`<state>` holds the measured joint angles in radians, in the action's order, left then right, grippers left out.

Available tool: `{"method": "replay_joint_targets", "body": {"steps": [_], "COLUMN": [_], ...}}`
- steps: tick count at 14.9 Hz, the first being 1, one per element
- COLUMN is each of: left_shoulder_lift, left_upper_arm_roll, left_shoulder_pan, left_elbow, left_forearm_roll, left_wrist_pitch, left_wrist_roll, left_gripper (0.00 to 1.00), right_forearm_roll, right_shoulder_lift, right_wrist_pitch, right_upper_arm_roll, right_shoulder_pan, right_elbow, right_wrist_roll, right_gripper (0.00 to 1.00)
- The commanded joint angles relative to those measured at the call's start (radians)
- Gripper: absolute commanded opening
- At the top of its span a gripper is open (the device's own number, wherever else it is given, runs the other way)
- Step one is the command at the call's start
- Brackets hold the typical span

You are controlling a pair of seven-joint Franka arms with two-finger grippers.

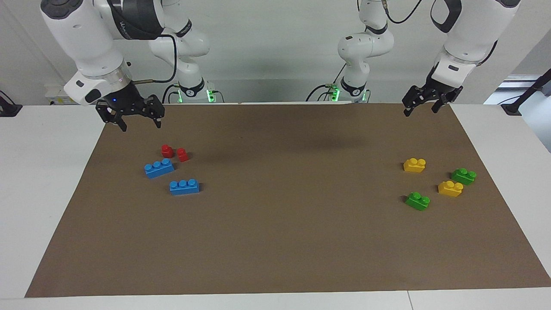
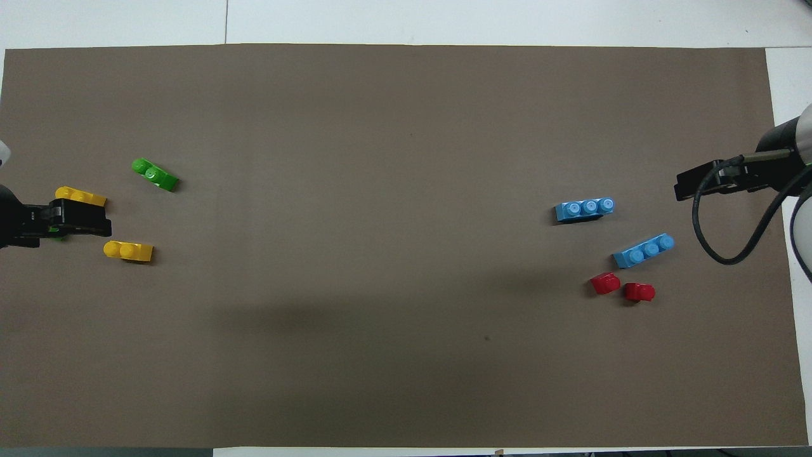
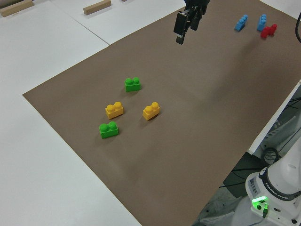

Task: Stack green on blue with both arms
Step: 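Open the left gripper and the right gripper and move toward the bricks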

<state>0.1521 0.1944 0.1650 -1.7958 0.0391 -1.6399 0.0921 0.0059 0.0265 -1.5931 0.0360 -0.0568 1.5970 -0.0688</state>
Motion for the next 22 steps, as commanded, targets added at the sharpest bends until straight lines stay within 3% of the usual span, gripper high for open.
{"method": "replay_joint_targets", "body": {"steps": [1, 6, 10, 15, 19, 22], "left_shoulder_lift": [0.012, 0.012, 0.012, 0.02, 0.023, 0.011], "left_upper_arm_roll": [-0.006, -0.004, -0.004, -0.006, -0.007, -0.009], "left_shoulder_pan": [-0.001, -0.001, -0.001, -0.001, 0.016, 0.019], "left_elbow": [0.004, 0.004, 0.004, -0.007, -0.025, -0.049], "left_forearm_roll": [0.018, 0.018, 0.018, 0.018, 0.018, 0.018], "left_wrist_pitch": [0.015, 0.015, 0.012, 0.003, -0.052, -0.11], "left_wrist_roll": [-0.017, -0.015, -0.014, -0.002, 0.053, 0.162], "left_gripper": [1.0, 1.0, 1.0, 1.0, 1.0, 1.0], "right_forearm_roll": [-0.02, -0.018, -0.001, 0.006, 0.175, 0.362], "right_shoulder_lift": [-0.007, -0.007, -0.005, 0.035, 0.108, 0.16], "right_wrist_pitch": [0.016, 0.019, -0.051, -0.113, -0.136, -0.143], "right_upper_arm_roll": [-0.005, -0.004, -0.004, -0.008, -0.007, 0.001], "right_shoulder_pan": [0.017, 0.029, 0.045, 0.034, 0.051, 0.081], "right_elbow": [-0.003, -0.003, 0.001, 0.006, 0.003, 0.003], "right_wrist_roll": [-0.025, -0.034, 0.002, 0.537, 0.922, 1.113], "right_gripper": [1.0, 1.0, 1.0, 1.0, 0.99, 0.99]}}
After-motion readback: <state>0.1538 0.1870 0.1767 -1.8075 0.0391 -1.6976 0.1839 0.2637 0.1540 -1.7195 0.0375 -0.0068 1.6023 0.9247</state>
